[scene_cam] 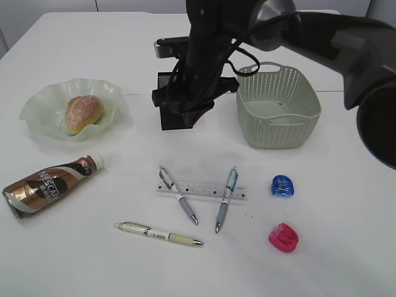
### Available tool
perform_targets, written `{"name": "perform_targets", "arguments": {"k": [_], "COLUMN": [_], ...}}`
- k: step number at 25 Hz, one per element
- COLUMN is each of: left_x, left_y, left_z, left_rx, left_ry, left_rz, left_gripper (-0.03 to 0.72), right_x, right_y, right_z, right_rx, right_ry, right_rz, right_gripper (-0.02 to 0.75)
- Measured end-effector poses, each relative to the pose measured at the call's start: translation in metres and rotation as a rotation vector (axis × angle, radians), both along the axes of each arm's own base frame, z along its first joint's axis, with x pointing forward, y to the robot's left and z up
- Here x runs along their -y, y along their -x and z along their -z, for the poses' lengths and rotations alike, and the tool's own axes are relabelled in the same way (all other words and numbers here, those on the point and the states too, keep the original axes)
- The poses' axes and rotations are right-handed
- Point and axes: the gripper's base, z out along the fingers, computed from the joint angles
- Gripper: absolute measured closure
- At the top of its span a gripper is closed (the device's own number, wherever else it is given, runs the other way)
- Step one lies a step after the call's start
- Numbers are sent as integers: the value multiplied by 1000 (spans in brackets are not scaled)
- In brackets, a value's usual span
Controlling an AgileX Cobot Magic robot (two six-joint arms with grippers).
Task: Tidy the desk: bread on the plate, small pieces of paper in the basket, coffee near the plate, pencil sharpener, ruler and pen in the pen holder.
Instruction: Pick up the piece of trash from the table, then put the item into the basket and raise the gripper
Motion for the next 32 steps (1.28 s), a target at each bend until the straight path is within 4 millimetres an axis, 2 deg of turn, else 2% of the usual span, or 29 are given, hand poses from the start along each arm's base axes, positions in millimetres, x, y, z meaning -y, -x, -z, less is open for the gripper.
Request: {"name": "perform_targets", "arguments": {"k": [4, 9, 13, 18, 23, 26, 32], "left_x": [0, 0, 0, 0, 0, 0, 0], "left_y": [0, 0, 0, 0, 0, 0, 0], "left_z": [0, 0, 0, 0, 0, 0, 0], "left_rx": [0, 0, 0, 0, 0, 0, 0], "left_ry": [0, 0, 0, 0, 0, 0, 0], "left_rz": [0, 0, 0, 0, 0, 0, 0], "left_gripper": [129, 129, 129, 129, 129, 129, 129], "right_x": [10, 37, 75, 133, 180, 189, 184], "right_y": [2, -7, -23, -41, -51, -52, -51], "right_z": [-32, -50, -50, -50, -50, -50, -50], "right_rx": [78, 111, 113, 115, 115, 115, 97], "right_ry": [12, 10, 22, 37, 50, 52, -1], "right_rz": [7, 64, 143, 264, 360, 380, 378], "right_gripper": [753, 753, 753, 753, 753, 753, 746]}}
